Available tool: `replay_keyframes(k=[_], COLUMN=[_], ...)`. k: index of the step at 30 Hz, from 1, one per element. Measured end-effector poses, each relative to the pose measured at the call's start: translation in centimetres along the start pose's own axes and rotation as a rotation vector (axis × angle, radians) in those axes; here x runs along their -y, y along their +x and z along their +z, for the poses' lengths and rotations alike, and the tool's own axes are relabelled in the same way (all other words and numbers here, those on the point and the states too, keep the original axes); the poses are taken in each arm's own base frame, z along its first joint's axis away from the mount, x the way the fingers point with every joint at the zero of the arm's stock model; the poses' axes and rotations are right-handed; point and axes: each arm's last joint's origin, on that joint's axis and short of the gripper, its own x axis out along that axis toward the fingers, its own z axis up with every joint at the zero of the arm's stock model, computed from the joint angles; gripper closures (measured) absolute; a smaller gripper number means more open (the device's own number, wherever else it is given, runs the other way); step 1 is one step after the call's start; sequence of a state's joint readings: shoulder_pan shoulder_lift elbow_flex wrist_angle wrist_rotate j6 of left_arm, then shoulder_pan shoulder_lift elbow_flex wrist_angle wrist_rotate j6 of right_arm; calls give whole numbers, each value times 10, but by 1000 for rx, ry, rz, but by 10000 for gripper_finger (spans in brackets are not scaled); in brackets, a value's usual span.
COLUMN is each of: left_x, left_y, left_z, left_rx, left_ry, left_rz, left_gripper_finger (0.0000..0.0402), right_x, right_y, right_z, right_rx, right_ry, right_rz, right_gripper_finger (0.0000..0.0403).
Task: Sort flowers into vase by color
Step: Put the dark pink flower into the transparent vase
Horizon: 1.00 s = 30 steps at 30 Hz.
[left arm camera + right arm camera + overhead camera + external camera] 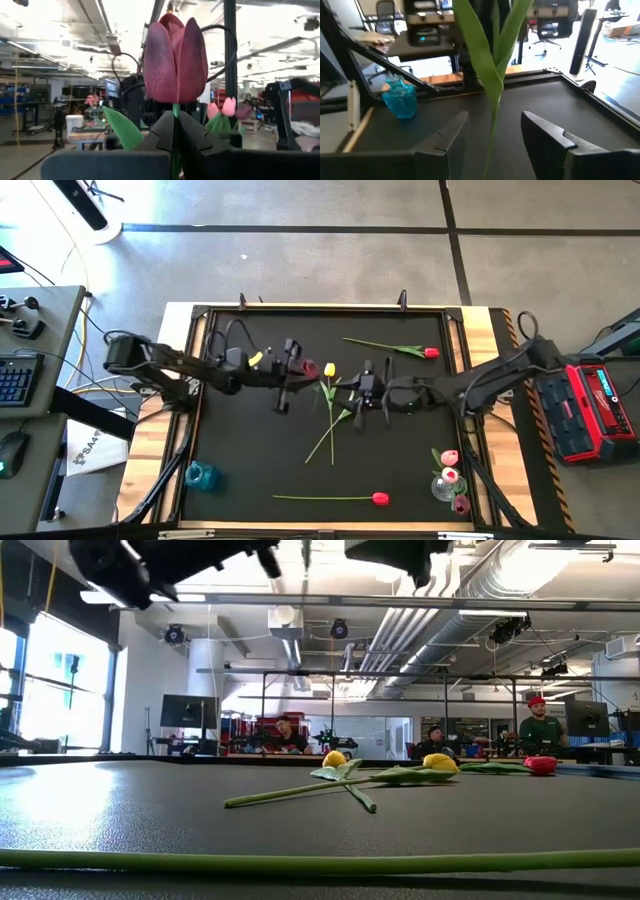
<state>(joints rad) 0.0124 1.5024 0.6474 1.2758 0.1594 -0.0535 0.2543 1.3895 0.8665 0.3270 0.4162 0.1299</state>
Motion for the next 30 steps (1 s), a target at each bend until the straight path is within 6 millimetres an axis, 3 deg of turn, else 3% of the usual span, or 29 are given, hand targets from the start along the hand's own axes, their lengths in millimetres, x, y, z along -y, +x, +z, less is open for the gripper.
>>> replay_keyframes(k=[9,19,30], left_x=[1,2,1], left_y=[20,25,25], left_z=[-9,-13,-14], left_rx=[1,-6,-13], left_ry=[28,31,11], left_rz=[-19,-6,-1], left_gripper_finger=[401,401,399], right_x=[-4,-2,1], right_y=[14,15,16], right_z=[-12,-9,-9], right_rx=[10,38,39], right_ry=[-5,18,54], right_rz=[-39,-72,-71], right_gripper_finger=[233,239,334])
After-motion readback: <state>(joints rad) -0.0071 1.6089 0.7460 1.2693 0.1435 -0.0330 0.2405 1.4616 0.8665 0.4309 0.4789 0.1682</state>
